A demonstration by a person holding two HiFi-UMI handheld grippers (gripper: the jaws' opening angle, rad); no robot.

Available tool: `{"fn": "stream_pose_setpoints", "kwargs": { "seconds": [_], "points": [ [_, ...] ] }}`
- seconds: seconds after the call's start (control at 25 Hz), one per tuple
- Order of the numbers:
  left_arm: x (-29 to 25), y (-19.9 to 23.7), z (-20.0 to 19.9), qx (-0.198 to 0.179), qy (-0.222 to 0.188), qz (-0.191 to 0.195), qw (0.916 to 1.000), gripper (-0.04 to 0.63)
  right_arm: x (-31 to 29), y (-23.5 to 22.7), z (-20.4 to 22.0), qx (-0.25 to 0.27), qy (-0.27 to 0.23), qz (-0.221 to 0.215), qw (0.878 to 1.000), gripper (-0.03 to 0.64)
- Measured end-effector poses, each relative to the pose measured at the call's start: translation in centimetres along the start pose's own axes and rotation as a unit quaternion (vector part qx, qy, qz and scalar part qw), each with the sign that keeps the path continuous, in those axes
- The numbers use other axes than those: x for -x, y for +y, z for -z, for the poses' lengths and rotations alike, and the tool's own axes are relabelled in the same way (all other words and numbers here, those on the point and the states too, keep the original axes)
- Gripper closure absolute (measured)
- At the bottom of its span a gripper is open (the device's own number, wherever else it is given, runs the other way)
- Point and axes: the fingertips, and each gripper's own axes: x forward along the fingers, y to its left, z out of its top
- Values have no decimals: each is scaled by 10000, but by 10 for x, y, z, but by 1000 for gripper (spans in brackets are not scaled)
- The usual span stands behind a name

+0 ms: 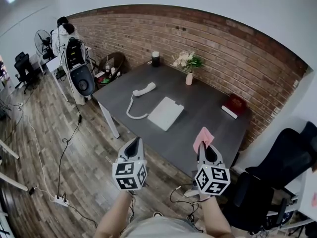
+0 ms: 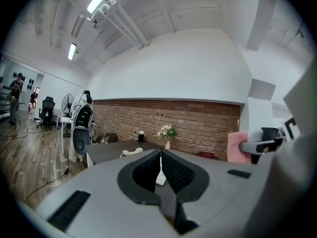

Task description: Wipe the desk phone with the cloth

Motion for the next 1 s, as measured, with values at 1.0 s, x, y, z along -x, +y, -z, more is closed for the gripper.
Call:
{"fn": "stream_pose_setpoints", "kwargs": {
  "seconds": [1.0],
  "points": [
    [-220, 109, -38, -209, 198, 884, 9957, 586, -193, 7, 5, -286, 129, 953, 9950, 595]
  ]
}}
